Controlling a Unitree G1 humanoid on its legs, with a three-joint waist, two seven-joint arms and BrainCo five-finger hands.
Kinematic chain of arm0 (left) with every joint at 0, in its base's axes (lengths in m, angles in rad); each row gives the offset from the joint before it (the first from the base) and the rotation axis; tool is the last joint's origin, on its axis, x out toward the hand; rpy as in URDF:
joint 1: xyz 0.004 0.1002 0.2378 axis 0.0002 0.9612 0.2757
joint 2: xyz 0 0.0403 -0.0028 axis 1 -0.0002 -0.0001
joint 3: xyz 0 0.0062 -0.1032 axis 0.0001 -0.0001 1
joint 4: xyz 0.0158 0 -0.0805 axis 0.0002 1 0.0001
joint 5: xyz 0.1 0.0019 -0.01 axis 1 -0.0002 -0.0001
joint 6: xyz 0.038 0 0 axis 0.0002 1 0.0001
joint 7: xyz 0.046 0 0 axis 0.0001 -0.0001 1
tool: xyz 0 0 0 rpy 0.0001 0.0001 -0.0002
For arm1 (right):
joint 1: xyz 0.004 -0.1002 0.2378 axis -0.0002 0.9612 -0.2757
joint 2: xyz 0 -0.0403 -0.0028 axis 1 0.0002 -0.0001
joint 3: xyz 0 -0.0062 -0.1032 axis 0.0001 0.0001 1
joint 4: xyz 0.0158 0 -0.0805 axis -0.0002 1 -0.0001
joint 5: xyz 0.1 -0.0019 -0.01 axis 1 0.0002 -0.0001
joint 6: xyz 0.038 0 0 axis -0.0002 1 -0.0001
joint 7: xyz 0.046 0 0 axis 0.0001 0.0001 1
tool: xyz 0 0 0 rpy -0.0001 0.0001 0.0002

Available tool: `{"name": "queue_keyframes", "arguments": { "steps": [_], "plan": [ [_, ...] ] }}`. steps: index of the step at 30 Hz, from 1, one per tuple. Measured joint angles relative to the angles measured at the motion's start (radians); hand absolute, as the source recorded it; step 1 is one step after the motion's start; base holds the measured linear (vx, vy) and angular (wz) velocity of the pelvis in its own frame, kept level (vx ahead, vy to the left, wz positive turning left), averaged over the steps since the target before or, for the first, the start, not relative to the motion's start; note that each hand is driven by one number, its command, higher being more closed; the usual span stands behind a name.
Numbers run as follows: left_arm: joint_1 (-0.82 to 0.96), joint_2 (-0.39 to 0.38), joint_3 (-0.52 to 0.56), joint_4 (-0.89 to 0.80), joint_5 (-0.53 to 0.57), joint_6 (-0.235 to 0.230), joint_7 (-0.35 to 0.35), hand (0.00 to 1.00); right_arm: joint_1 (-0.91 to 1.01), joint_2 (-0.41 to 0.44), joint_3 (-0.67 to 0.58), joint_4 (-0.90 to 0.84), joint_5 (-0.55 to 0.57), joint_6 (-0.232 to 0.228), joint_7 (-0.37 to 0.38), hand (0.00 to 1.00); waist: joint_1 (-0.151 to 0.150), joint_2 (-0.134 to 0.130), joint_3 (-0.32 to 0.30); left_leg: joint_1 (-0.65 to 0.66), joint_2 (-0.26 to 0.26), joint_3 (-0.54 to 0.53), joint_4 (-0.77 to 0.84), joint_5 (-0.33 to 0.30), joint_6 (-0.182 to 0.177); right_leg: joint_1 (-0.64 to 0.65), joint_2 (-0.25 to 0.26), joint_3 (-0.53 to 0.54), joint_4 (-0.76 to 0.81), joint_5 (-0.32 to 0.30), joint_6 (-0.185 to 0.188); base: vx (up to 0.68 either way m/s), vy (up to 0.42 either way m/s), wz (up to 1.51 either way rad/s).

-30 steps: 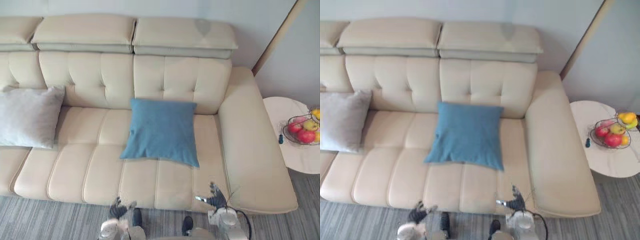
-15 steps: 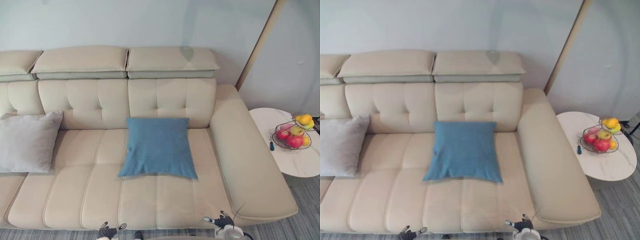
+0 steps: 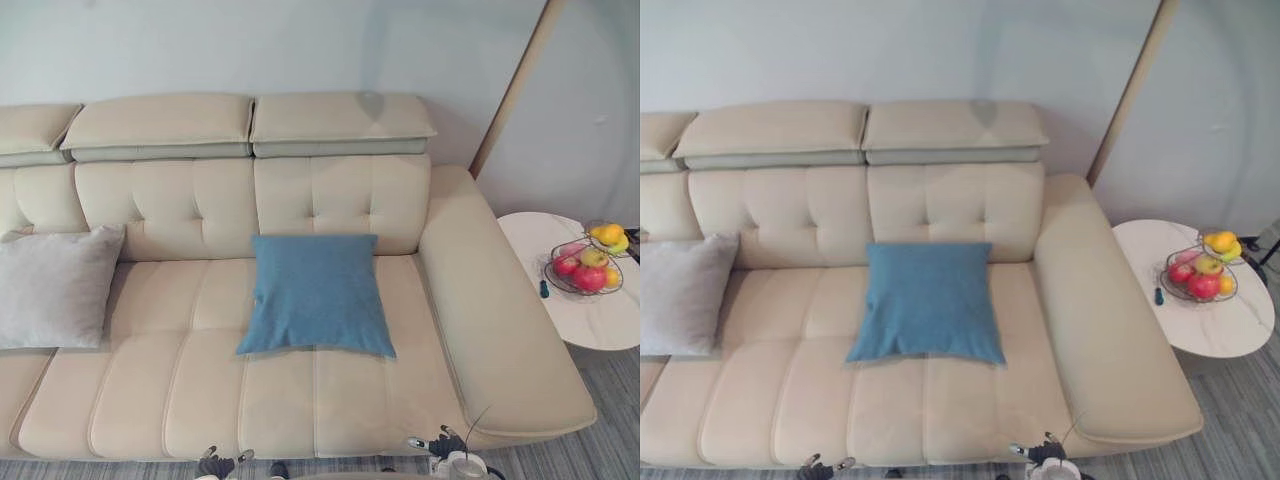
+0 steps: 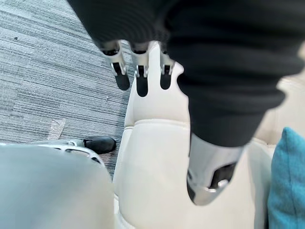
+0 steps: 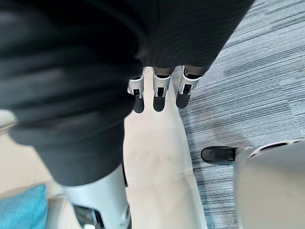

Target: Pick up cushions and gather them together orderly.

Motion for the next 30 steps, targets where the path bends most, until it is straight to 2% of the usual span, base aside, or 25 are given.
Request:
{"name": "queue_keyframes", "arguments": {
  "steps": [2,4,6,7,8,9,10,11,12,13,14,15,16,17,18,19,20,21,22,25,26,27,28,29,30],
  "plan": [
    [-0.002,-0.002,0.0,0.0,0.005,0.0,-0.001,0.0,-0.001,0.001,0.001,-0.001,0.0,0.004,-0.005,0.0,0.0,-0.008,0.008,0.0,0.001,0.02,0.0,-0.001,0.001,-0.013,0.001,0.017,0.0,0.01,-0.001,-0.06,0.015,-0.44],
    [-0.024,-0.003,0.0,-0.001,0.018,0.0,-0.001,0.0,-0.011,0.005,0.019,-0.01,-0.013,0.005,-0.013,0.0,0.006,-0.006,0.031,-0.005,0.006,0.085,0.002,-0.005,0.0,-0.074,0.004,0.05,0.036,0.024,-0.004,-0.11,0.029,-0.74],
    [-0.046,0.01,-0.004,-0.001,0.018,0.0,-0.001,0.0,-0.025,0.018,0.05,-0.029,-0.028,0.006,-0.017,0.0,0.011,-0.02,0.051,-0.041,0.014,0.13,0.038,-0.015,0.006,-0.146,0.003,0.047,0.09,0.03,-0.008,-0.14,0.009,-0.76],
    [-0.071,0.025,-0.02,-0.002,0.019,0.0,0.001,0.0,-0.026,0.032,0.069,-0.059,-0.037,0.005,-0.018,0.0,0.005,-0.037,0.064,-0.086,0.021,0.14,0.081,-0.025,0.014,-0.19,-0.002,0.061,0.117,0.035,-0.007,-0.13,-0.009,-0.54],
    [-0.084,0.029,-0.029,-0.002,0.019,0.001,0.001,0.0,-0.025,0.035,0.077,-0.067,-0.038,0.006,-0.018,0.0,0.004,-0.042,0.066,-0.102,0.023,0.142,0.097,-0.027,0.017,-0.203,-0.003,0.067,0.124,0.04,-0.004,-0.15,-0.017,-0.31],
    [-0.117,0.026,-0.034,-0.008,0.029,0.001,0.001,0.0,-0.023,0.038,0.086,-0.085,-0.038,0.005,-0.019,0.0,0.008,-0.049,0.071,-0.143,0.038,0.164,0.127,-0.027,0.035,-0.229,-0.002,0.086,0.109,0.08,0.024,-0.15,0.002,-0.2],
    [-0.138,0.012,-0.032,-0.027,0.038,0.0,-0.001,0.0,-0.031,0.04,0.089,-0.088,-0.038,0.004,-0.019,0.0,0.005,-0.035,0.081,-0.163,0.059,0.174,0.131,-0.021,0.042,-0.257,-0.011,0.044,0.244,0.006,0.0,-0.13,0.005,-0.1],
    [-0.145,0.006,-0.034,-0.038,0.039,0.0,0.0,0.0,-0.028,0.042,0.089,-0.088,-0.038,0.005,-0.019,0.0,0.003,-0.036,0.081,-0.164,0.059,0.167,0.137,-0.017,0.042,-0.275,-0.027,0.013,0.367,-0.065,-0.017,-0.05,-0.042,0.19],
    [-0.14,0.0,-0.043,-0.07,0.041,-0.003,0.0,0.0,-0.018,0.048,0.09,-0.085,-0.038,0.004,-0.019,0.0,0.005,-0.037,0.08,-0.149,0.057,0.157,0.143,-0.011,0.042,-0.264,-0.074,-0.039,0.57,-0.158,0.003,-0.01,-0.126,0.33],
    [-0.136,0.0,-0.042,-0.079,0.042,-0.003,0.001,0.0,-0.013,0.055,0.092,-0.083,-0.04,0.003,-0.018,0.0,0.006,-0.053,0.072,-0.146,0.053,0.145,0.158,-0.007,0.038,-0.215,-0.11,-0.066,0.65,-0.197,0.013,-0.02,-0.174,0.3],
    [-0.134,0.001,-0.042,-0.08,0.042,-0.003,0.001,0.0,-0.008,0.057,0.096,-0.083,-0.04,0.002,-0.019,0.0,0.008,-0.063,0.066,-0.154,0.052,0.143,0.173,-0.006,0.037,-0.194,-0.128,-0.071,0.661,-0.211,0.025,-0.03,-0.177,0.18],
    [-0.132,0.011,-0.04,-0.079,0.042,-0.003,0.001,0.0,-0.014,0.058,0.105,-0.082,-0.041,-0.001,-0.018,0.0,0.013,-0.076,0.059,-0.175,0.05,0.144,0.203,-0.005,0.038,-0.191,-0.134,-0.069,0.642,-0.23,0.049,-0.08,-0.185,0.09],
    [-0.131,0.008,-0.039,-0.074,0.042,0.0,0.001,0.0,-0.028,0.054,0.118,-0.082,-0.043,-0.004,-0.019,0.0,0.016,-0.077,0.06,-0.195,0.053,0.144,0.236,-0.006,0.038,-0.188,-0.115,-0.083,0.61,-0.231,0.048,-0.12,-0.185,-0.16],
    [-0.121,-0.012,-0.04,-0.069,0.036,0.002,0.001,0.0,-0.045,0.035,0.119,-0.082,-0.06,-0.005,-0.021,0.0,0.033,-0.049,0.052,-0.22,0.076,0.145,0.244,-0.002,0.043,-0.168,-0.075,-0.081,0.516,-0.23,0.046,-0.13,-0.169,-0.39],
    [-0.1,-0.032,-0.04,-0.068,0.034,0.002,0.002,0.0,-0.06,0.006,0.125,-0.08,-0.068,-0.005,-0.024,0.0,0.054,-0.01,0.043,-0.238,0.085,0.144,0.236,0.011,0.037,-0.153,-0.055,-0.074,0.441,-0.23,0.044,-0.11,-0.101,-0.47],
    [-0.096,-0.04,-0.042,-0.065,0.032,0.002,0.003,0.0,-0.066,-0.004,0.128,-0.079,-0.07,-0.005,-0.025,0.0,0.055,-0.009,0.047,-0.247,0.085,0.143,0.233,0.019,0.033,-0.152,-0.05,-0.074,0.413,-0.228,0.04,-0.16,-0.063,-0.24],
    [-0.094,-0.06,-0.042,-0.052,0.011,0.001,0.005,0.0,-0.081,-0.027,0.13,-0.076,-0.077,-0.005,-0.029,0.0,0.053,0.022,0.064,-0.255,0.09,0.136,0.219,0.034,0.032,-0.125,-0.032,-0.085,0.336,-0.207,0.006,-0.22,-0.024,0.1],
    [-0.099,-0.06,-0.046,-0.049,0.001,0.001,0.009,0.0,-0.083,-0.034,0.13,-0.073,-0.077,-0.005,-0.032,0.0,0.053,0.036,0.078,-0.255,0.091,0.121,0.213,0.05,0.031,-0.096,-0.023,-0.104,0.289,-0.188,-0.015,-0.23,-0.012,0.24],
    [-0.099,-0.059,-0.05,-0.047,-0.009,0.0,0.015,0.0,-0.08,-0.036,0.13,-0.066,-0.077,-0.005,-0.036,0.0,0.052,0.044,0.084,-0.245,0.094,0.11,0.203,0.059,0.027,-0.084,-0.016,-0.116,0.27,-0.175,-0.018,-0.21,-0.002,0.28],
    [-0.098,-0.047,-0.051,-0.042,-0.033,-0.004,0.018,0.0,-0.084,-0.017,0.134,-0.046,-0.078,-0.004,-0.042,0.0,0.05,0.03,0.094,-0.241,0.082,0.054,0.18,0.107,0.017,-0.085,-0.023,-0.123,0.281,-0.174,-0.023,-0.22,0.001,0.24],
    [-0.101,-0.044,-0.049,-0.046,-0.046,-0.006,0.016,0.0,-0.084,-0.016,0.126,-0.045,-0.078,-0.001,-0.042,0.0,0.044,0.012,0.099,-0.25,0.062,-0.005,0.172,0.134,0.003,-0.1,-0.046,-0.128,0.282,-0.177,-0.034,-0.17,0.011,0.01],
    [-0.105,-0.05,-0.032,-0.054,-0.049,-0.007,0.018,0.0,-0.075,-0.013,0.116,-0.044,-0.078,0.001,-0.045,0.0,0.052,0.0,0.106,-0.25,0.053,-0.036,0.219,0.085,0.022,-0.111,-0.065,-0.125,0.285,-0.167,-0.041,-0.16,0.071,-0.29],
    [-0.105,-0.053,-0.009,-0.057,-0.054,-0.003,0.016,0.0,-0.076,-0.016,0.102,-0.05,-0.078,0.003,-0.05,0.0,0.052,-0.003,0.107,-0.249,0.035,-0.055,0.346,-0.035,0.05,-0.123,-0.09,-0.113,0.286,-0.158,-0.04,-0.08,0.074,-0.51],
    [-0.102,-0.057,0.001,-0.056,-0.055,-0.002,0.016,0.0,-0.076,-0.016,0.097,-0.052,-0.078,0.003,-0.05,0.0,0.053,-0.003,0.107,-0.248,0.029,-0.059,0.389,-0.072,0.053,-0.127,-0.094,-0.102,0.286,-0.158,-0.038,-0.09,0.192,-0.81],
    [-0.093,-0.07,0.015,-0.054,-0.064,-0.002,0.019,0.0,-0.066,-0.015,0.095,-0.063,-0.078,0.004,-0.049,0.0,0.052,0.01,0.104,-0.223,0.023,-0.099,0.465,-0.182,0.028,-0.146,-0.08,-0.046,0.287,-0.16,-0.03,-0.1,0.211,-0.92]
  ]
}}
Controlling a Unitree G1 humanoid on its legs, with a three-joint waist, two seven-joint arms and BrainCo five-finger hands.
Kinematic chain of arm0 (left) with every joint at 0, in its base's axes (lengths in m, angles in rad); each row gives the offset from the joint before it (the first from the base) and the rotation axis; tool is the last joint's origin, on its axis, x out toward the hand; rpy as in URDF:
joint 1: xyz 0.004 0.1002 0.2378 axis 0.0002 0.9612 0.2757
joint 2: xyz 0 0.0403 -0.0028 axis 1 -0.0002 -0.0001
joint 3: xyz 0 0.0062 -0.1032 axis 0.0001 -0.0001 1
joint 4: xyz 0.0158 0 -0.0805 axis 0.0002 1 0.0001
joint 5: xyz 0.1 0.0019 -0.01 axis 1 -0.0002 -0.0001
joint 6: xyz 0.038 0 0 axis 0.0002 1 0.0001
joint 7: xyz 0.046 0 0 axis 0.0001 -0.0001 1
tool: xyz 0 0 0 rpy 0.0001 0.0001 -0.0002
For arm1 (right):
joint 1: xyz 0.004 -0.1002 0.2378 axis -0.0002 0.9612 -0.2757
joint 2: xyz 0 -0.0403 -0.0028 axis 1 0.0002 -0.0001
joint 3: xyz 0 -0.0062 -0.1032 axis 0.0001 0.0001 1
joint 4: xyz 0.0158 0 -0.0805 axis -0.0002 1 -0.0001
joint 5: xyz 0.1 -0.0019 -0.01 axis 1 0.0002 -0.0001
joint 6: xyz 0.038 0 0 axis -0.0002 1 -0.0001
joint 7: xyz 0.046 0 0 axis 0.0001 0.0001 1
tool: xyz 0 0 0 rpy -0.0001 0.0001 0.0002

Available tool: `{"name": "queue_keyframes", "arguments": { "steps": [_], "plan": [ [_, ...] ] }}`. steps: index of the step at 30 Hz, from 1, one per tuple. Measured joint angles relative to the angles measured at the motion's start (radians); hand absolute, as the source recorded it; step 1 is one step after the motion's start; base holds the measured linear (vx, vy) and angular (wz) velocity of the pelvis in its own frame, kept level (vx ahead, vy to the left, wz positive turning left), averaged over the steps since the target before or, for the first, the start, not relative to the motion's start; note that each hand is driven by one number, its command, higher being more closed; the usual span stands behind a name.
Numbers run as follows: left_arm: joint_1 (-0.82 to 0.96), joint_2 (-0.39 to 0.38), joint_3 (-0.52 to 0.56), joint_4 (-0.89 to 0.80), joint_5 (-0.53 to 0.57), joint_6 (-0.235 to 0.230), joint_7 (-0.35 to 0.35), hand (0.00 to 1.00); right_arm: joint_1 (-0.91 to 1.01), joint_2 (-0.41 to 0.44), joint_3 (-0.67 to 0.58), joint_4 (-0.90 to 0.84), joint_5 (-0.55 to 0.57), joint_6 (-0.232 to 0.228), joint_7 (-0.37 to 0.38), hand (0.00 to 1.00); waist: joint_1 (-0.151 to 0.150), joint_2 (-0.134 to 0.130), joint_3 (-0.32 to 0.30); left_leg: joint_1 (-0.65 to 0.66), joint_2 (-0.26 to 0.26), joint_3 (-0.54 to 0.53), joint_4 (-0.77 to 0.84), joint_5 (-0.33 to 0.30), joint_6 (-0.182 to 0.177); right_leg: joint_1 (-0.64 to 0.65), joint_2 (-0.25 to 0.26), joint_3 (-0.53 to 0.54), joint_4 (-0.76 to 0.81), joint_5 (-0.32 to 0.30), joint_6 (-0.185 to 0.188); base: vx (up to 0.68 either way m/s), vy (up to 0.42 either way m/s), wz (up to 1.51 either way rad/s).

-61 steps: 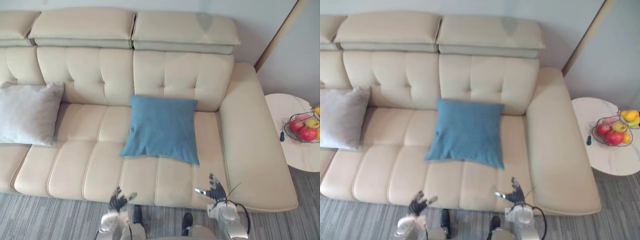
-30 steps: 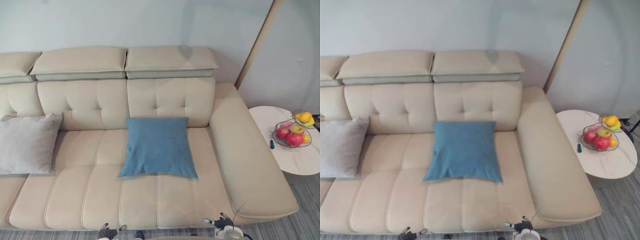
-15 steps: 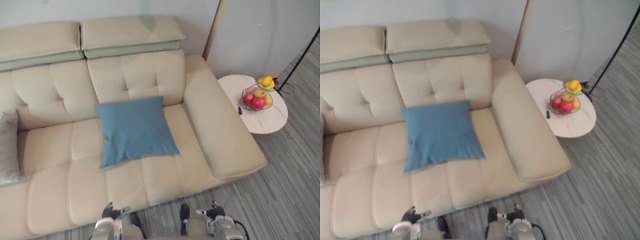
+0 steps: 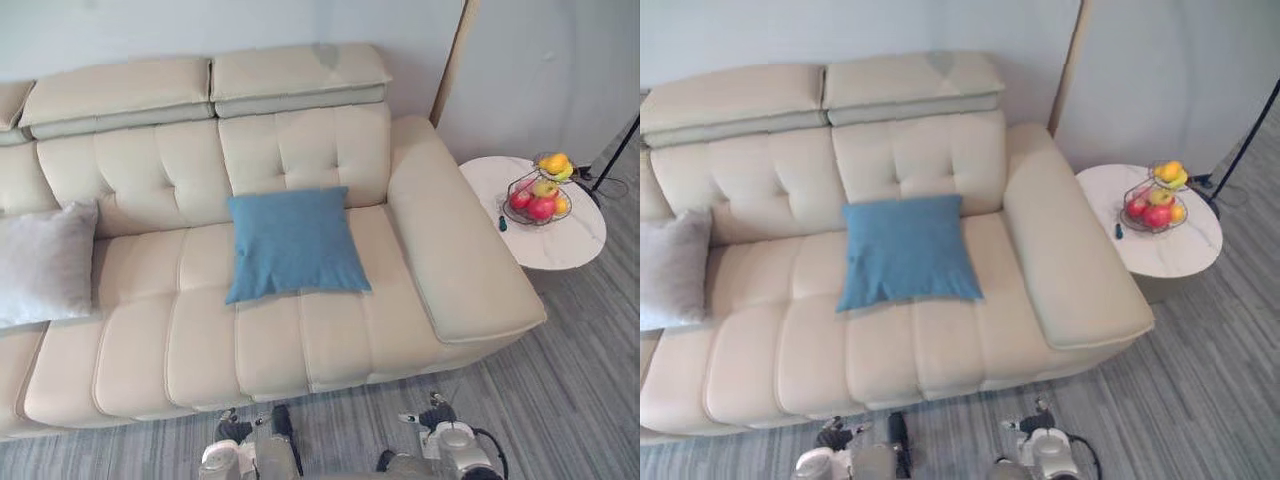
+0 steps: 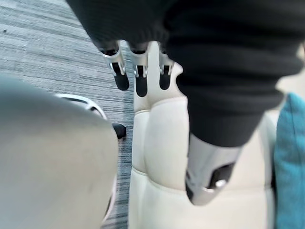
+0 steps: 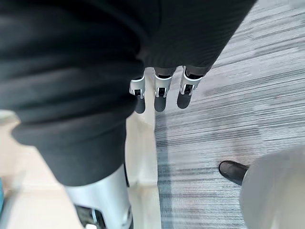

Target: Pick up cushions and gather them together orderly.

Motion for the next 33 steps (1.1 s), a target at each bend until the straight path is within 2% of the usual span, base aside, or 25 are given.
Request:
{"name": "queue_keyframes", "arguments": {
  "steps": [1,2,3,4,5,6,9,11,12,13,16,18,22,24,26,27,28,29,30,31,32,33],
  "plan": [
    [0.004,-0.014,0.021,0.0,-0.01,0.0,-0.003,0.0,0.023,0.008,-0.002,-0.02,0.0,0.001,0.0,0.0,0.002,0.015,-0.007,0.017,0.0,-0.006,-0.02,-0.076,-0.013,-0.018,0.017,0.045,0.011,0.01,0.019,-0.12,0.248,-0.88],
    [0.006,-0.013,0.026,-0.002,-0.01,0.001,-0.002,0.0,0.035,0.019,-0.007,-0.025,0.0,0.002,0.001,0.0,-0.001,0.018,-0.007,0.012,-0.002,0.001,-0.024,-0.081,-0.02,-0.022,0.018,0.056,0.016,0.014,0.02,-0.09,0.175,-0.61],
    [0.015,-0.007,0.034,-0.007,-0.009,0.0,0.0,0.0,0.065,0.054,-0.01,-0.026,0.002,0.005,0.004,0.0,-0.006,-0.004,-0.019,0.015,-0.015,0.023,-0.034,-0.082,-0.018,-0.038,0.007,0.063,0.039,0.027,0.033,-0.05,0.124,-0.54],
    [0.024,0.002,0.034,-0.007,-0.008,-0.002,-0.001,0.0,0.069,0.063,-0.02,-0.024,-0.001,0.01,0.01,0.0,-0.007,-0.026,-0.032,0.033,-0.031,0.052,-0.057,-0.083,-0.017,-0.043,0.01,0.071,0.038,0.031,0.031,-0.02,0.098,-0.52],
    [0.024,0.002,0.033,-0.006,-0.007,-0.002,-0.001,0.0,0.069,0.063,-0.021,-0.023,-0.002,0.012,0.011,0.0,-0.009,-0.025,-0.033,0.042,-0.034,0.056,-0.067,-0.083,-0.017,-0.042,0.008,0.08,0.03,0.033,0.031,0.03,0.096,-0.46],
    [0.029,0.002,0.034,-0.005,-0.008,0.0,-0.001,0.0,0.075,0.069,-0.021,-0.024,-0.002,0.011,0.012,0.0,-0.015,-0.025,-0.037,0.069,-0.048,0.061,-0.101,-0.082,-0.016,-0.024,0.008,0.087,-0.003,0.047,0.013,0.04,0.088,-0.21],
    [0.033,-0.006,0.033,0.009,-0.007,0.0,-0.001,0.0,0.088,0.069,-0.051,-0.02,-0.002,0.011,0.012,0.0,-0.017,-0.016,-0.066,0.081,-0.059,0.06,-0.142,-0.076,-0.013,-0.009,0.014,0.09,-0.066,0.085,0.037,0.12,0.061,-0.17],
    [0.032,-0.017,0.034,0.026,-0.007,0.002,-0.003,0.0,0.093,0.071,-0.089,-0.004,-0.001,0.012,0.013,0.0,-0.018,-0.004,-0.087,0.116,-0.061,0.061,-0.175,-0.03,0.016,0.011,0.032,0.094,-0.099,0.099,0.043,0.27,0.019,-0.17],
    [0.032,-0.02,0.034,0.026,-0.006,0.002,-0.003,0.0,0.094,0.071,-0.093,-0.004,-0.001,0.012,0.013,0.0,-0.018,0.0,-0.09,0.121,-0.059,0.062,-0.178,-0.029,0.016,0.012,0.035,0.094,-0.101,0.1,0.043,0.3,-0.005,-0.22],
    [0.033,-0.025,0.035,0.033,-0.004,0.002,-0.004,0.0,0.095,0.068,-0.097,0.0,0.0,0.012,0.013,0.0,-0.019,0.01,-0.097,0.134,-0.053,0.06,-0.181,-0.029,0.016,0.031,0.045,0.099,-0.116,0.104,0.036,0.19,-0.025,-0.21],
    [0.033,-0.03,0.034,0.039,0.004,0.004,-0.007,0.0,0.094,0.065,-0.1,0.019,0.001,0.011,0.013,0.0,-0.018,0.014,-0.102,0.182,-0.041,0.07,-0.189,-0.029,0.016,0.074,0.063,0.121,-0.153,0.112,0.025,0.21,-0.043,-0.48],
    [0.029,-0.031,0.036,0.048,0.014,0.004,-0.011,0.0,0.091,0.066,-0.1,0.019,0.001,0.012,0.014,0.0,-0.018,0.015,-0.103,0.204,-0.028,0.112,-0.19,-0.029,0.016,0.072,0.081,0.151,-0.166,0.128,0.004,0.11,-0.016,-0.68],
    [0.011,-0.029,0.034,0.057,0.025,0.009,-0.02,0.0,0.065,0.068,-0.096,0.02,0.002,0.013,0.018,0.0,-0.014,0.016,-0.101,0.221,-0.01,0.238,-0.187,-0.03,0.017,-0.006,0.127,0.255,-0.166,0.179,-0.017,0.05,-0.012,-1.24],
    [-0.006,-0.028,0.033,0.071,0.033,0.011,-0.02,0.0,0.062,0.065,-0.095,0.019,0.002,0.011,0.021,0.0,-0.014,0.018,-0.1,0.22,-0.008,0.29,-0.176,-0.03,0.017,-0.047,0.144,0.252,-0.165,0.208,-0.022,0.05,-0.039,-1.47],
    [-0.019,-0.025,0.022,0.077,0.043,0.012,-0.022,0.0,0.047,0.061,-0.092,0.024,0.002,0.011,0.021,0.0,-0.016,0.022,-0.097,0.218,0.004,0.339,-0.166,-0.03,0.018,-0.094,0.159,0.158,-0.172,0.244,-0.048,0.07,-0.074,-1.37],
    [-0.028,-0.021,0.018,0.076,0.043,0.012,-0.024,0.0,0.032,0.059,-0.086,0.024,0.002,0.011,0.022,0.0,-0.018,0.035,-0.086,0.215,0.016,0.365,-0.16,-0.031,0.019,-0.107,0.153,0.009,-0.168,0.233,-0.109,0.06,-0.122,-1.17],
    [-0.032,-0.013,0.0,0.073,0.044,0.014,-0.026,0.0,0.023,0.054,-0.087,0.032,0.002,0.012,0.022,0.0,-0.021,0.035,-0.082,0.223,0.017,0.408,-0.162,-0.031,0.018,-0.127,0.123,-0.222,-0.103,0.15,-0.183,0.03,-0.134,-1.19],
    [-0.032,-0.003,-0.018,0.072,0.044,0.014,-0.026,0.0,0.017,0.049,-0.086,0.048,0.002,0.012,0.022,0.0,-0.02,0.025,-0.083,0.235,0.009,0.449,-0.159,-0.031,0.018,-0.132,0.079,-0.449,-0.038,0.079,-0.227,0.03,-0.179,-1.43],
    [-0.03,0.004,-0.024,0.073,0.044,0.018,-0.026,0.0,0.007,0.042,-0.086,0.069,0.002,0.013,0.022,0.0,-0.019,0.021,-0.084,0.261,0.008,0.47,-0.154,-0.034,0.013,-0.113,0.06,-0.577,0.014,0.061,-0.222,0.07,-0.177,-1.37],
    [-0.027,0.005,-0.025,0.074,0.044,0.02,-0.026,0.0,0.008,0.037,-0.085,0.069,0.001,0.012,0.022,0.0,-0.019,0.029,-0.078,0.274,0.009,0.473,-0.151,-0.036,0.011,-0.111,0.065,-0.582,0.022,0.058,-0.222,0.11,-0.213,-1.3],
    [-0.019,0.002,-0.03,0.077,0.046,0.022,-0.027,0.0,0.004,0.025,-0.083,0.068,0.001,0.012,0.021,0.0,-0.019,0.045,-0.068,0.288,0.009,0.479,-0.145,-0.037,0.011,-0.109,0.083,-0.541,0.029,0.045,-0.217,0.13,-0.197,-1.16],
    [-0.02,0.004,-0.052,0.076,0.059,0.022,-0.027,0.0,0.005,0.017,-0.079,0.068,0.002,0.012,0.021,0.0,-0.022,0.048,-0.063,0.289,0.024,0.491,-0.094,-0.045,0.011,-0.109,0.102,-0.492,0.025,0.014,-0.195,0.13,-0.182,-1.04]
  ]
}}
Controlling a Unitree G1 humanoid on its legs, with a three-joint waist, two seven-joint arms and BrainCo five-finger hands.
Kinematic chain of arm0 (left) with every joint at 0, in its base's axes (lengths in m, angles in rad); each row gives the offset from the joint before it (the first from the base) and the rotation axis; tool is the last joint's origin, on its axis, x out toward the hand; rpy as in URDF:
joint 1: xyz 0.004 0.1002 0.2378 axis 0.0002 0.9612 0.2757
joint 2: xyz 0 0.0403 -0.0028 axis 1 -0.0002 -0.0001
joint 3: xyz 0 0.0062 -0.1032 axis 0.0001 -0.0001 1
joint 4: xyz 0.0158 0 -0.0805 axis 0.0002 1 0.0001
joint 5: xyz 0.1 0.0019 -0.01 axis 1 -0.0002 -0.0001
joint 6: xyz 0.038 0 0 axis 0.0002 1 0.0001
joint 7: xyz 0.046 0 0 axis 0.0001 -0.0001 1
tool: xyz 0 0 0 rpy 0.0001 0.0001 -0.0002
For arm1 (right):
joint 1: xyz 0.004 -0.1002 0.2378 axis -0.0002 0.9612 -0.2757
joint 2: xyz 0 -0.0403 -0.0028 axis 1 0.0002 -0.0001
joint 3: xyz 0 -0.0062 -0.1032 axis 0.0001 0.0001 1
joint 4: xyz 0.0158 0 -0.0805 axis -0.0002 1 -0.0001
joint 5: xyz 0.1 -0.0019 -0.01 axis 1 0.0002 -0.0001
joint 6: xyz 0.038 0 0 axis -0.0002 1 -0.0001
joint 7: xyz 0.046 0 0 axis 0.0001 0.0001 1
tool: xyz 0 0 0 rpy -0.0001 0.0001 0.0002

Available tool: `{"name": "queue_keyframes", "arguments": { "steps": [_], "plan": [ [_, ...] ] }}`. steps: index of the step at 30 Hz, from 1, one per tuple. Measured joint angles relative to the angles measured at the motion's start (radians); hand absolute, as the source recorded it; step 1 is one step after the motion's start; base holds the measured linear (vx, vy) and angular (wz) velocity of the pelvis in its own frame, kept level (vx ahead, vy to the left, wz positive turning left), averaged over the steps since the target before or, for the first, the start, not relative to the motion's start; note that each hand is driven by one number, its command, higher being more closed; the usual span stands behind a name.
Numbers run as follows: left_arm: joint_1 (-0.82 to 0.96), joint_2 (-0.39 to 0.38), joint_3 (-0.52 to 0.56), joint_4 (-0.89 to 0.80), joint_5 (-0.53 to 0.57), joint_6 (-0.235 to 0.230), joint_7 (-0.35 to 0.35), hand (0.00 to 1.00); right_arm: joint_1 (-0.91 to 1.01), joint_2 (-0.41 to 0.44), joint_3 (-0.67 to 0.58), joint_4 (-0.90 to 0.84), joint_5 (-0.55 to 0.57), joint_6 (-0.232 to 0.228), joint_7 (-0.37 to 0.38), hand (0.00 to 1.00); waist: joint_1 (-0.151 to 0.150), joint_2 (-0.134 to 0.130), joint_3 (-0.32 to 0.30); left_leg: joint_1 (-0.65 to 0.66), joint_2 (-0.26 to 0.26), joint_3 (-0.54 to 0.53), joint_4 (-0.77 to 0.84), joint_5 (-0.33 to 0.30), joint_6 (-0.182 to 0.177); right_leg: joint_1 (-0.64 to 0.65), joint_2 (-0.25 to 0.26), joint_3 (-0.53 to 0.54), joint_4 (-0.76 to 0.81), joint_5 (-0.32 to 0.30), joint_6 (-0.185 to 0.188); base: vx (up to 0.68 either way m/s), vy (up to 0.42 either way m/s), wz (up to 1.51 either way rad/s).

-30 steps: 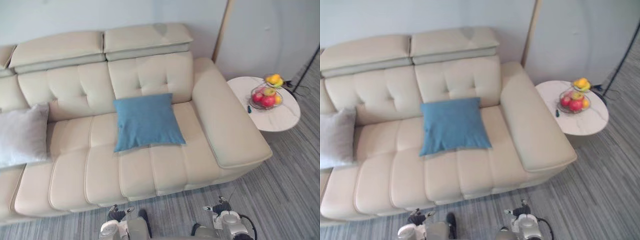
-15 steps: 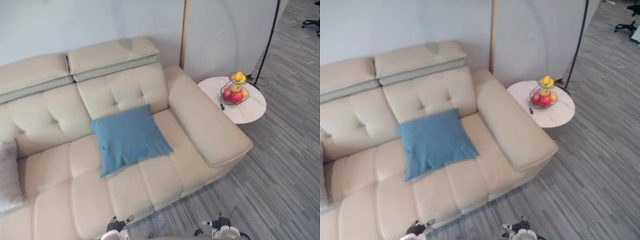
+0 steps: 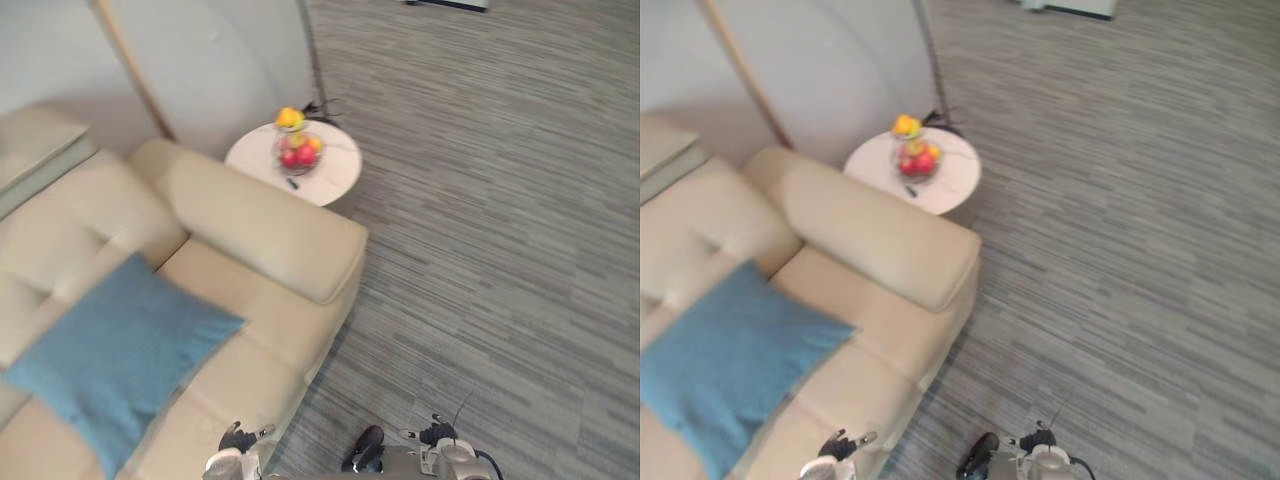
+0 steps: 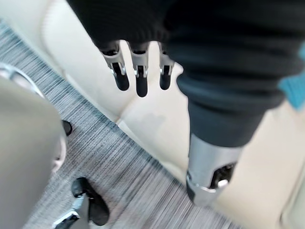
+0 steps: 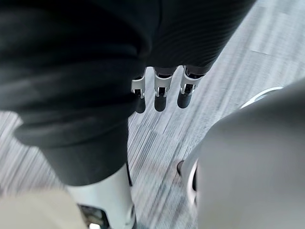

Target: Pick up cushions and gather them together orderly.

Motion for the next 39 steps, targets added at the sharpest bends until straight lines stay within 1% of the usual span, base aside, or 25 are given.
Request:
{"name": "queue_keyframes", "arguments": {
  "steps": [2,3,4,5,7,11,13,15,16,17,18,21,22,23,24,26,29,30,31,32,34,35,36,37,39],
  "plan": [
    [-0.005,0.009,-0.015,0.0,0.013,0.0,-0.004,0.0,0.008,-0.002,0.008,0.0,0.0,-0.001,-0.001,0.0,-0.01,0.0,0.009,-0.05,0.075,-0.01,0.212,-0.005,-0.003,0.017,0.041,0.055,-0.029,-0.024,0.017,0.1,-0.181,-0.8],
    [-0.005,0.011,-0.014,0.001,0.017,0.0,-0.008,0.0,0.01,-0.004,0.029,-0.003,0.0,-0.002,-0.001,0.0,-0.013,0.003,0.015,-0.105,0.141,-0.033,0.376,0.004,0.03,0.04,0.072,0.078,-0.054,-0.026,0.014,0.1,-0.204,-1.12],
    [0.001,0.007,-0.005,-0.001,0.012,-0.002,-0.015,0.0,0.0,0.0,0.043,-0.002,0.0,-0.001,-0.004,0.0,-0.007,0.016,0.03,-0.176,0.202,-0.108,0.571,-0.049,0.135,0.068,0.124,0.139,-0.069,-0.032,-0.006,0.1,-0.135,-1.17],
    [0.0,0.005,0.006,-0.004,0.01,-0.004,-0.017,0.0,-0.007,0.0,0.044,-0.002,0.001,-0.002,-0.007,0.0,-0.002,0.015,0.038,-0.218,0.19,-0.176,0.617,-0.079,0.126,0.072,0.14,0.17,-0.065,-0.039,-0.021,0.1,-0.099,-1.45],
    [-0.009,0.009,0.004,-0.039,0.001,-0.01,-0.018,0.0,-0.032,-0.001,0.042,0.013,0.008,-0.002,-0.018,0.0,0.02,-0.002,0.074,-0.326,0.052,-0.418,0.576,-0.137,0.048,0.106,0.17,0.296,-0.067,-0.046,-0.021,0.1,-0.023,-1.63],
    [-0.009,0.0,0.007,-0.075,0.0,-0.022,-0.017,0.0,-0.04,0.009,0.043,0.015,0.02,0.001,-0.035,0.0,0.032,-0.009,0.086,-0.449,-0.084,-0.659,0.358,-0.141,0.023,0.14,0.196,0.48,-0.062,-0.054,-0.001,0.18,0.037,-1.66],
    [-0.013,-0.024,0.025,-0.088,0.001,-0.024,-0.016,0.0,-0.032,0.022,0.044,-0.014,0.021,0.0,-0.039,0.0,0.051,-0.003,0.086,-0.489,-0.145,-0.832,0.248,-0.112,-0.011,0.152,0.215,0.618,-0.055,-0.062,0.014,0.27,0.091,-1.83],
    [-0.013,-0.035,0.031,-0.088,0.002,-0.023,-0.015,0.0,-0.025,0.032,0.045,-0.018,0.021,0.0,-0.039,0.0,0.065,0.007,0.078,-0.482,-0.135,-0.88,0.178,-0.06,0.034,0.152,0.236,0.703,-0.029,-0.091,0.033,0.33,0.176,-1.72],
    [-0.01,-0.034,0.039,-0.09,0.001,-0.022,-0.016,0.0,-0.016,0.046,0.045,-0.033,0.02,0.001,-0.039,0.0,0.07,0.012,0.073,-0.452,-0.118,-0.848,0.167,0.021,0.005,0.152,0.243,0.753,0.02,-0.138,0.05,0.35,0.189,-1.49],
    [-0.01,-0.034,0.043,-0.092,0.001,-0.021,-0.016,0.0,-0.01,0.055,0.045,-0.047,0.02,0.001,-0.038,0.0,0.072,-0.003,0.075,-0.442,-0.113,-0.814,0.173,0.015,0.0,0.149,0.229,0.758,0.045,-0.165,0.061,0.39,0.21,-1.36],
    [-0.002,-0.024,0.044,-0.104,0.0,-0.021,-0.016,0.0,0.009,0.073,0.043,-0.07,0.02,-0.002,-0.036,0.0,0.076,-0.038,0.06,-0.423,-0.11,-0.74,0.163,-0.005,0.02,0.125,0.16,0.702,0.096,-0.217,0.101,0.31,0.19,-1.24],
    [-0.008,-0.009,0.035,-0.098,0.001,-0.014,-0.012,0.0,0.016,0.107,0.043,-0.092,0.02,-0.003,-0.031,0.0,0.091,-0.059,0.051,-0.344,-0.076,-0.58,0.162,-0.068,0.051,0.066,0.041,0.552,0.235,-0.181,0.231,0.35,0.245,-1.49],
    [-0.009,-0.005,0.029,-0.093,0.001,-0.009,-0.012,0.0,0.014,0.107,0.043,-0.089,0.02,-0.004,-0.029,0.0,0.09,-0.057,0.052,-0.323,-0.068,-0.557,0.153,-0.073,0.056,0.049,0.021,0.495,0.274,-0.175,0.24,0.27,0.151,-1.18],
    [-0.009,0.004,0.013,-0.083,0.001,-0.004,-0.012,0.0,0.01,0.104,0.043,-0.079,0.02,-0.005,-0.027,0.0,0.089,-0.052,0.053,-0.292,-0.055,-0.518,0.138,-0.077,0.062,0.029,-0.027,0.373,0.329,-0.18,0.224,0.2,0.042,-1.05],
    [-0.011,0.012,0.002,-0.077,0.0,-0.002,-0.012,0.0,-0.008,0.095,0.043,-0.051,0.02,-0.006,-0.025,0.0,0.087,-0.047,0.055,-0.245,-0.034,-0.472,0.108,-0.077,0.062,0.026,-0.082,0.228,0.353,-0.19,0.179,0.2,0.029,-1.05],
    [-0.015,0.024,0.001,-0.059,0.0,0.002,-0.009,0.0,-0.018,0.088,0.042,-0.029,0.02,-0.007,-0.023,0.0,0.082,-0.027,0.064,-0.197,0.002,-0.439,0.06,-0.077,0.062,0.009,-0.115,0.113,0.341,-0.191,0.158,0.24,-0.024,-1.06],
    [-0.026,0.058,-0.02,-0.032,0.001,0.006,-0.007,0.0,-0.046,0.072,0.042,0.0,0.02,-0.009,-0.022,0.0,0.076,-0.025,0.069,-0.127,0.046,-0.406,-0.018,-0.073,0.055,-0.083,-0.116,0.066,0.267,-0.137,0.162,0.26,-0.133,-0.91],
    [-0.026,0.087,-0.049,-0.015,0.003,0.008,-0.008,0.0,-0.035,0.06,0.037,0.0,0.019,-0.011,-0.024,0.0,0.064,-0.061,0.073,-0.097,0.032,-0.392,-0.02,-0.069,0.044,-0.094,-0.116,0.1,0.155,-0.026,0.13,0.29,-0.223,-0.37],
    [-0.025,0.093,-0.052,-0.014,0.009,0.007,-0.01,0.0,-0.033,0.058,0.031,-0.001,0.02,-0.011,-0.025,0.0,0.061,-0.073,0.07,-0.089,0.027,-0.393,-0.014,-0.077,0.029,-0.092,-0.12,0.111,0.136,0.014,0.106,0.35,-0.275,-0.28],
    [-0.03,0.081,-0.051,-0.003,0.026,0.007,-0.008,0.0,-0.033,0.035,0.022,-0.003,0.021,-0.012,-0.028,0.0,0.052,-0.042,0.068,-0.077,0.072,-0.412,0.029,-0.102,-0.013,-0.074,-0.088,0.109,0.168,-0.019,0.089,0.36,-0.297,-0.12],
    [-0.033,0.063,-0.049,-0.012,0.04,0.003,-0.014,0.0,-0.035,0.001,0.022,0.0,0.024,-0.013,-0.035,0.0,0.037,-0.008,0.074,-0.202,0.153,-0.49,0.33,-0.071,-0.022,-0.031,-0.016,0.111,0.137,-0.067,0.081,0.39,-0.337,-0.2],
    [-0.034,0.058,-0.039,-0.021,0.041,0.004,-0.015,0.0,-0.034,-0.004,0.021,0.001,0.038,-0.012,-0.041,0.0,0.039,0.01,0.084,-0.254,0.183,-0.527,0.457,-0.024,-0.003,0.0,0.011,0.11,0.12,-0.075,0.071,0.34,-0.279,-0.34],
    [-0.032,0.057,-0.034,-0.031,0.041,0.003,-0.015,0.0,-0.034,-0.004,0.022,0.004,0.046,-0.011,-0.048,0.0,0.044,0.029,0.097,-0.331,0.222,-0.566,0.66,0.017,0.046,0.058,0.053,0.122,0.088,-0.088,0.055,0.35,-0.215,-0.69],
    [-0.029,0.06,-0.035,-0.036,0.041,0.003,-0.014,0.0,-0.032,0.001,0.023,0.019,0.061,-0.011,-0.054,0.0,0.055,0.023,0.106,-0.391,0.218,-0.584,0.806,-0.014,0.041,0.117,0.082,0.157,0.058,-0.099,0.044,0.51,-0.243,-1.03],
    [-0.027,0.075,-0.041,-0.048,0.041,0.003,-0.015,0.0,-0.042,0.006,0.023,0.041,0.081,-0.01,-0.059,0.0,0.07,0.007,0.115,-0.461,0.15,-0.582,0.828,-0.052,0.021,0.194,0.09,0.209,-0.012,-0.1,0.046,0.38,-0.142,-0.8]
  ]
}}
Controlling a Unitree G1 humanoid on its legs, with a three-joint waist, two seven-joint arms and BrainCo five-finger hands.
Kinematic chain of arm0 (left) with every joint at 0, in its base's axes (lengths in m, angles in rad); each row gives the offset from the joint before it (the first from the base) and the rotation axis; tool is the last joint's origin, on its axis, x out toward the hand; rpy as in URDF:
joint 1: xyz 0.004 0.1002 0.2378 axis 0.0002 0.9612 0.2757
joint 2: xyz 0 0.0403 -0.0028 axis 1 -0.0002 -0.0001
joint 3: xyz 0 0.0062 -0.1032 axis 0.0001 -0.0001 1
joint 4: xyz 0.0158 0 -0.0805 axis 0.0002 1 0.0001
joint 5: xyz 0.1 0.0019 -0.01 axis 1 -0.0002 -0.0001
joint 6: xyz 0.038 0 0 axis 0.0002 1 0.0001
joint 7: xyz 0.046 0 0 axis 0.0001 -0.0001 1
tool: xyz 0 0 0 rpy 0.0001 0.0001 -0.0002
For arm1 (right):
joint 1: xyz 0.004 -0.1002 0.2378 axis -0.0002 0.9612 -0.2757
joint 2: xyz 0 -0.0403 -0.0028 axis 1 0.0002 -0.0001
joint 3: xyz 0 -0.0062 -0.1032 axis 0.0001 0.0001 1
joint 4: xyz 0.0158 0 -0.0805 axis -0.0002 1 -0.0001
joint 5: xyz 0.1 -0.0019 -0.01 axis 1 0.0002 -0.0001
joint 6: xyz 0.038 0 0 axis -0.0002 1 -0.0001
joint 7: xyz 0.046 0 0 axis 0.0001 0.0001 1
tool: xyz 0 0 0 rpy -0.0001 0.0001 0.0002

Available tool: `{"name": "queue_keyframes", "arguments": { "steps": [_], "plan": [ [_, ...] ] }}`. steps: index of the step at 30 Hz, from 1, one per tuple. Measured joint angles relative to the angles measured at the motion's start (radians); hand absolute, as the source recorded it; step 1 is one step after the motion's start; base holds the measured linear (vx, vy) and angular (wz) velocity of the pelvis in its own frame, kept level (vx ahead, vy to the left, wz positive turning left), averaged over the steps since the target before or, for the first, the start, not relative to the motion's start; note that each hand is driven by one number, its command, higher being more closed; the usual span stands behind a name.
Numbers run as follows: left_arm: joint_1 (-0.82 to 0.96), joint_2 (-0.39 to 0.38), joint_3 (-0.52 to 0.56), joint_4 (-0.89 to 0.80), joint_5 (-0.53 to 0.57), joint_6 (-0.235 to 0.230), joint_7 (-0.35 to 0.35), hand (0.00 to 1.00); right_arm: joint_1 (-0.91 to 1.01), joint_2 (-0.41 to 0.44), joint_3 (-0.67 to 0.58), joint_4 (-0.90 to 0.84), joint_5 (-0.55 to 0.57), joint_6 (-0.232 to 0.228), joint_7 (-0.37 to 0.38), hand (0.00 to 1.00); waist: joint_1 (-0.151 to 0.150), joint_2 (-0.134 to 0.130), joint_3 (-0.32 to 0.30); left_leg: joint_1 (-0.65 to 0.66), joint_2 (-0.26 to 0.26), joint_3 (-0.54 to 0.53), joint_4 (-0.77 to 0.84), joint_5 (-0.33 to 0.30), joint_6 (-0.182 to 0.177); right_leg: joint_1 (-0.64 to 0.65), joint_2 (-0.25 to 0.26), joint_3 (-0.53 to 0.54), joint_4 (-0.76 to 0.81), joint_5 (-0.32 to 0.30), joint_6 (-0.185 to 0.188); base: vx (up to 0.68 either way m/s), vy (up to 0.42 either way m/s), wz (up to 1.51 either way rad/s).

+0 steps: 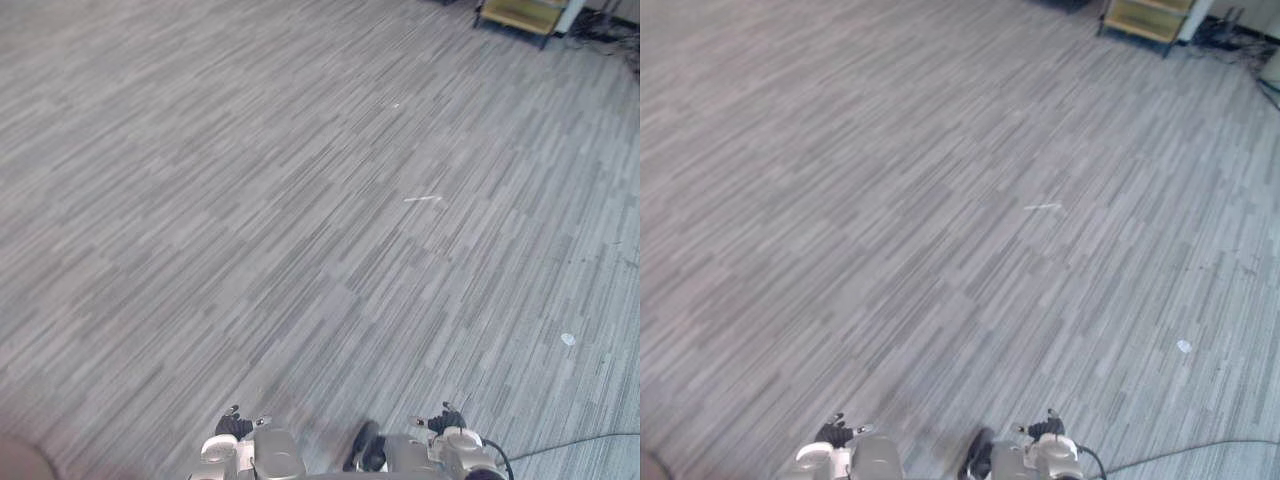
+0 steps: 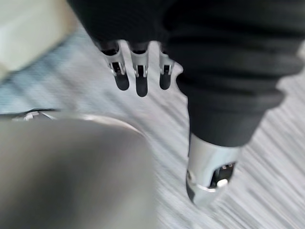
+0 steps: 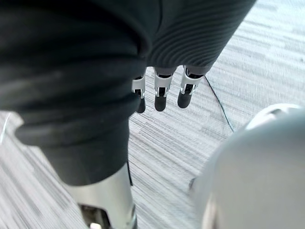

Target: Pick up cushions and gather them together orderly.

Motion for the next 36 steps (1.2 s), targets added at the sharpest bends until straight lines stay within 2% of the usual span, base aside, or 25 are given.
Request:
{"name": "queue_keyframes", "arguments": {
  "steps": [2,4,6,7,8,9,10,12,14,15,16,17,19,20,22,23,25,26,28,29,30,31,32,34,36],
  "plan": [
    [0.009,-0.002,-0.002,-0.033,-0.002,-0.003,0.002,0.0,-0.008,0.001,0.0,0.02,0.007,-0.001,-0.001,0.0,0.012,-0.018,0.007,-0.077,-0.077,0.021,-0.166,-0.024,-0.001,0.068,0.003,0.061,-0.08,0.014,0.019,0.35,-0.04,-0.77],
    [0.012,-0.003,0.003,-0.048,-0.002,-0.008,0.002,0.0,-0.014,0.004,-0.001,0.029,0.007,0.001,-0.001,0.0,0.016,-0.02,0.009,-0.126,-0.123,0.039,-0.363,-0.017,0.01,0.117,0.009,0.101,-0.132,0.017,0.026,0.45,0.064,-0.78],
    [0.013,-0.003,0.009,-0.055,-0.002,-0.008,0.001,0.0,-0.02,0.009,-0.001,0.027,0.007,0.001,0.0,0.0,0.031,-0.035,0.015,-0.143,-0.192,0.037,-0.628,0.056,0.005,0.166,-0.008,0.143,-0.182,0.005,0.047,0.5,0.147,-0.77],
    [0.012,-0.001,0.009,-0.054,-0.002,-0.008,0.001,0.0,-0.023,0.004,-0.001,0.027,0.007,0.0,0.0,0.0,0.042,-0.041,0.019,-0.129,-0.207,0.037,-0.73,0.153,0.004,0.189,-0.017,0.173,-0.197,-0.007,0.074,0.53,0.19,-0.93],
    [0.016,0.0,0.012,-0.052,-0.003,-0.008,0.001,0.0,-0.025,0.013,0.008,0.029,0.006,0.001,0.0,0.0,0.066,-0.057,0.018,-0.109,-0.221,0.057,-0.736,0.229,0.037,0.209,-0.028,0.216,-0.215,-0.017,0.089,0.64,0.2,-0.7],
    [0.013,0.016,0.016,-0.053,-0.002,-0.008,0.005,0.0,-0.028,0.024,0.01,0.028,0.006,0.0,0.002,0.0,0.062,-0.095,0.014,-0.124,-0.243,0.069,-0.698,0.173,0.056,0.214,-0.058,0.228,-0.225,-0.01,0.098,0.56,0.149,-0.34],
    [0.014,0.02,0.019,-0.052,-0.002,-0.009,0.003,0.0,-0.021,0.023,0.005,0.028,0.005,0.0,0.004,0.0,0.062,-0.1,0.013,-0.137,-0.247,0.07,-0.651,0.134,0.073,0.219,-0.068,0.228,-0.217,0.002,0.113,0.57,0.162,0.03],
    [0.015,0.016,0.039,-0.039,-0.003,-0.007,-0.001,0.0,-0.013,0.02,-0.003,0.025,0.002,-0.001,0.01,0.0,0.066,-0.108,0.005,-0.111,-0.251,0.083,-0.586,0.056,0.091,0.184,-0.098,0.242,-0.04,-0.005,0.138,0.64,0.217,0.01],
    [0.013,0.022,0.031,-0.012,-0.001,0.002,-0.003,0.0,-0.016,0.021,-0.001,0.023,-0.005,-0.004,0.015,0.0,0.056,-0.11,0.008,-0.025,-0.262,0.074,-0.605,0.006,0.099,0.03,-0.151,0.27,0.367,0.061,0.265,0.55,0.18,0.09],
    [0.013,0.026,0.02,-0.008,-0.001,0.01,-0.003,0.0,-0.013,0.021,-0.001,0.023,-0.005,-0.004,0.022,0.0,0.046,-0.108,0.009,0.033,-0.272,0.06,-0.629,-0.009,0.101,-0.049,-0.174,0.272,0.572,0.069,0.278,0.54,0.106,0.3],
    [0.014,0.029,0.004,-0.009,-0.001,0.015,-0.001,0.0,-0.002,0.022,-0.001,0.02,-0.005,-0.002,0.024,0.0,0.038,-0.107,0.011,0.118,-0.281,0.049,-0.677,-0.012,0.105,-0.112,-0.197,0.248,0.701,0.044,0.233,0.55,0.082,0.29],
    [0.015,0.025,0.004,-0.012,-0.001,0.015,-0.001,0.0,0.003,0.022,-0.001,0.014,-0.005,-0.002,0.026,0.0,0.032,-0.1,0.014,0.176,-0.281,0.047,-0.716,-0.013,0.106,-0.146,-0.205,0.224,0.72,0.025,0.2,0.52,0.047,0.19],
    [0.01,0.017,0.005,-0.02,-0.002,0.013,0.001,0.0,0.009,0.025,-0.001,-0.037,-0.003,-0.005,0.03,0.0,0.01,-0.084,0.022,0.31,-0.275,0.04,-0.817,-0.021,0.112,-0.264,-0.206,0.159,0.597,-0.016,0.148,0.55,-0.013,0.11],
    [0.008,0.017,0.005,-0.02,-0.002,0.013,0.001,0.0,0.006,0.024,-0.001,-0.04,-0.003,-0.006,0.03,0.0,0.007,-0.082,0.024,0.326,-0.274,0.037,-0.831,-0.024,0.109,-0.28,-0.202,0.153,0.557,-0.016,0.147,0.43,-0.051,0.18],
    [-0.002,0.01,0.002,-0.021,-0.002,0.008,0.001,0.0,0.005,0.015,-0.001,-0.051,-0.001,-0.012,0.031,0.0,-0.01,-0.085,0.023,0.397,-0.268,0.029,-0.891,-0.038,0.088,-0.35,-0.156,0.168,0.202,0.068,0.158,0.39,-0.095,0.3],
    [0.003,0.012,0.001,-0.019,-0.001,0.002,0.0,0.0,0.004,0.011,-0.001,-0.05,-0.003,-0.011,0.031,0.0,-0.019,-0.099,0.02,0.43,-0.277,0.022,-0.919,-0.056,0.07,-0.361,-0.135,0.206,0.017,0.158,0.167,0.56,-0.193,0.52],
    [0.012,0.001,0.008,-0.014,0.0,0.003,0.001,0.0,0.007,0.001,-0.01,-0.049,-0.005,-0.011,0.033,0.0,-0.035,-0.104,0.009,0.495,-0.266,-0.027,-0.91,-0.127,0.042,-0.365,-0.115,0.265,0.033,0.292,0.124,0.54,-0.229,0.59],
    [0.023,-0.016,0.017,-0.01,0.001,0.003,0.002,0.0,0.007,-0.006,-0.019,-0.044,-0.011,-0.01,0.037,0.0,-0.036,-0.068,-0.017,0.493,-0.238,-0.053,-0.872,-0.135,0.036,-0.38,-0.095,0.255,0.106,0.245,0.094,0.6,-0.241,0.54],
    [0.03,-0.059,0.051,-0.016,0.002,0.002,0.004,0.0,0.009,-0.004,-0.04,-0.051,-0.036,-0.009,0.038,0.0,-0.044,-0.021,-0.036,0.37,-0.181,-0.085,-0.588,-0.123,0.038,-0.346,-0.076,0.19,0.123,0.184,0.074,0.59,-0.232,0.46],
    [0.022,-0.081,0.083,-0.026,0.003,0.006,0.004,0.0,0.009,-0.004,-0.039,-0.054,-0.037,-0.008,0.036,0.0,-0.042,0.009,-0.035,0.282,-0.14,-0.085,-0.376,-0.061,0.044,-0.309,-0.047,0.169,0.118,0.153,0.061,0.59,-0.235,0.2],
    [0.027,-0.095,0.094,-0.043,0.002,0.008,0.004,0.0,0.01,-0.001,-0.032,-0.058,-0.039,-0.006,0.032,0.0,-0.032,0.02,-0.029,0.189,-0.093,-0.077,-0.171,0.065,0.054,-0.252,-0.019,0.168,0.102,0.121,0.044,0.6,-0.206,0.03],
    [0.026,-0.097,0.093,-0.051,0.004,0.008,0.005,0.0,0.012,0.007,-0.03,-0.058,-0.038,-0.003,0.027,0.0,-0.022,0.02,-0.023,0.14,-0.061,-0.066,-0.06,0.069,0.054,-0.204,0.0,0.168,0.084,0.099,0.035,0.62,-0.151,-0.03],
    [0.013,-0.095,0.079,-0.063,0.008,0.007,0.002,0.0,0.012,0.022,-0.03,-0.059,-0.032,-0.002,0.02,0.0,-0.013,0.019,-0.018,0.086,-0.047,-0.052,0.027,0.034,0.046,-0.13,0.01,0.168,0.056,0.068,0.024,0.59,-0.11,0.06],
    [0.004,-0.093,0.055,-0.097,0.009,0.001,0.002,0.0,0.024,0.046,-0.03,-0.057,-0.002,-0.002,0.018,0.0,0.008,-0.026,-0.006,-0.024,-0.071,-0.019,0.01,-0.02,0.042,-0.007,0.006,0.17,-0.023,0.037,0.032,0.61,-0.123,0.08],
    [0.004,-0.088,0.039,-0.131,0.008,-0.007,-0.001,0.0,0.011,0.054,-0.032,-0.054,0.007,-0.001,0.017,0.0,0.016,-0.04,-0.005,-0.127,-0.123,0.01,-0.201,-0.052,0.041,0.072,-0.002,0.183,-0.086,0.032,0.047,0.61,-0.01,-0.18]
  ]
}}
